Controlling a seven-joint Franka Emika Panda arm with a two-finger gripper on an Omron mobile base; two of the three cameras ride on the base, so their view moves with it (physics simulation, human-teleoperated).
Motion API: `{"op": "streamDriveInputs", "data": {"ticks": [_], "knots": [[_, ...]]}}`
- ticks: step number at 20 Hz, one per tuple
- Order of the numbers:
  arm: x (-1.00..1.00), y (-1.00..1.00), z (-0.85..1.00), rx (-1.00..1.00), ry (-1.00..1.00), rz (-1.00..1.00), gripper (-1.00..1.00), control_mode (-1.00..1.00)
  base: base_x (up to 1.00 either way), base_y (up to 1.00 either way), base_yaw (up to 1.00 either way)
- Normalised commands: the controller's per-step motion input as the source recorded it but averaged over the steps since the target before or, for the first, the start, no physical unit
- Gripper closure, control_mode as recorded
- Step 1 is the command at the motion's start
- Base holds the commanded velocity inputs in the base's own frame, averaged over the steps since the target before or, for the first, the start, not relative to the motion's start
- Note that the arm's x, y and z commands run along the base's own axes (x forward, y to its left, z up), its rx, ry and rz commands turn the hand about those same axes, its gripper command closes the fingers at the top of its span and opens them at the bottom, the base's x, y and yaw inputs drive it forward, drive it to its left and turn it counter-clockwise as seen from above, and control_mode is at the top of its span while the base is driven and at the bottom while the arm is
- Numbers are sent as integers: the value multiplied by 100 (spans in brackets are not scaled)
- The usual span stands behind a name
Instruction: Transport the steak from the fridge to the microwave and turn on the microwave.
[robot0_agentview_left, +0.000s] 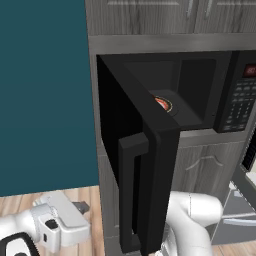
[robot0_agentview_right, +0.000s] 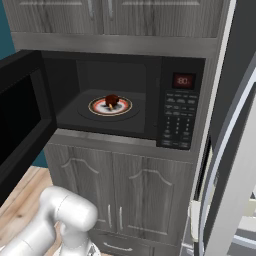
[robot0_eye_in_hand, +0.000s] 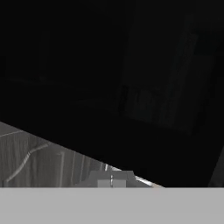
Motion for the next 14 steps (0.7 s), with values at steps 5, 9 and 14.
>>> {"op": "streamDriveInputs", "data": {"ticks": [5,9,14], "knots": [[14,0,-15,0,-7,-1,100,-100,0,0,0],[1,-1,-3,0,-4,0,100,-100,0,0,0],[5,-14,0,0,0,0,100,-100,0,0,0]]}}
